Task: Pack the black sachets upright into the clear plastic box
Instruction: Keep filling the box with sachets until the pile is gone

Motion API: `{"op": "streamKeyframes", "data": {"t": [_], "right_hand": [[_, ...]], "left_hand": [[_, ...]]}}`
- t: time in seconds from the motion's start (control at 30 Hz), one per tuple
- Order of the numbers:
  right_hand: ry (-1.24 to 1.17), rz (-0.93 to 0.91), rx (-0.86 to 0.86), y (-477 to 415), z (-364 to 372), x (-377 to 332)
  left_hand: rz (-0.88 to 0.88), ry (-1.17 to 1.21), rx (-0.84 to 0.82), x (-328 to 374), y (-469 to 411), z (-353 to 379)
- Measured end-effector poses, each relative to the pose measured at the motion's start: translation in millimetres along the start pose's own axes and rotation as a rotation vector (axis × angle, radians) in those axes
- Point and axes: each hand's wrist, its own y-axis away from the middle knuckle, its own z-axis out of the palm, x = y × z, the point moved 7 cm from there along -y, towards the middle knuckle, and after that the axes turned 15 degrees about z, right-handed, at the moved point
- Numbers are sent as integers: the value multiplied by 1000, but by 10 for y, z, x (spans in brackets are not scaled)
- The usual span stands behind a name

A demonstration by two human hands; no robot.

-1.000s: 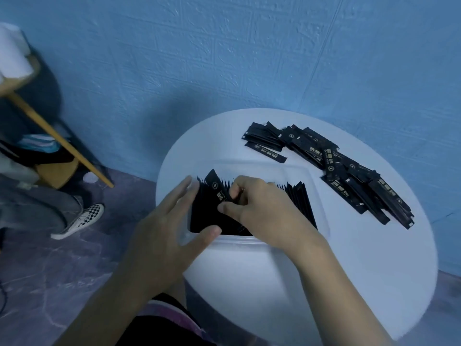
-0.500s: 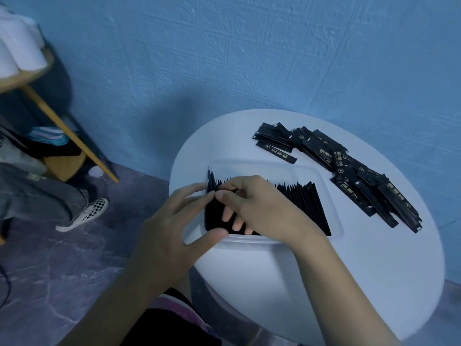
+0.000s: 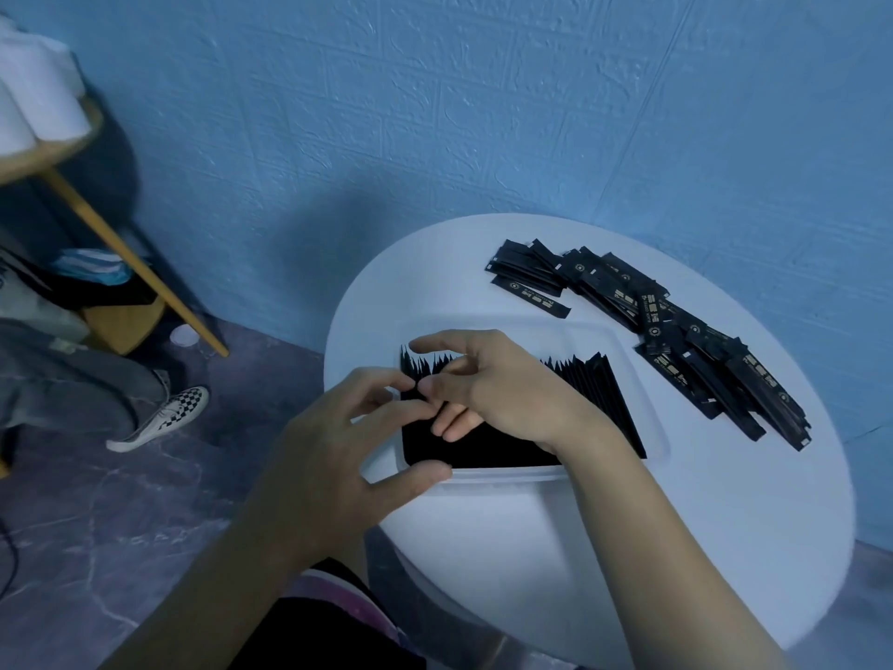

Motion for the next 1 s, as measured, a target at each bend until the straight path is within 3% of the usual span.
{"op": "streamKeyframes", "data": {"t": [0.33, 0.6, 0.87, 1.0], "right_hand": [[23, 5, 27, 59, -187, -15], [161, -111, 673, -2, -1575, -91], [508, 160, 1071, 398, -2390, 896], [516, 372, 1080, 631, -2538, 1406]], "left_hand": [[-11, 18, -22, 9, -9, 65], [-47, 65, 12, -58, 5, 78], [-56, 93, 2, -106, -29, 91], [-58, 131, -4, -82, -75, 129]]}}
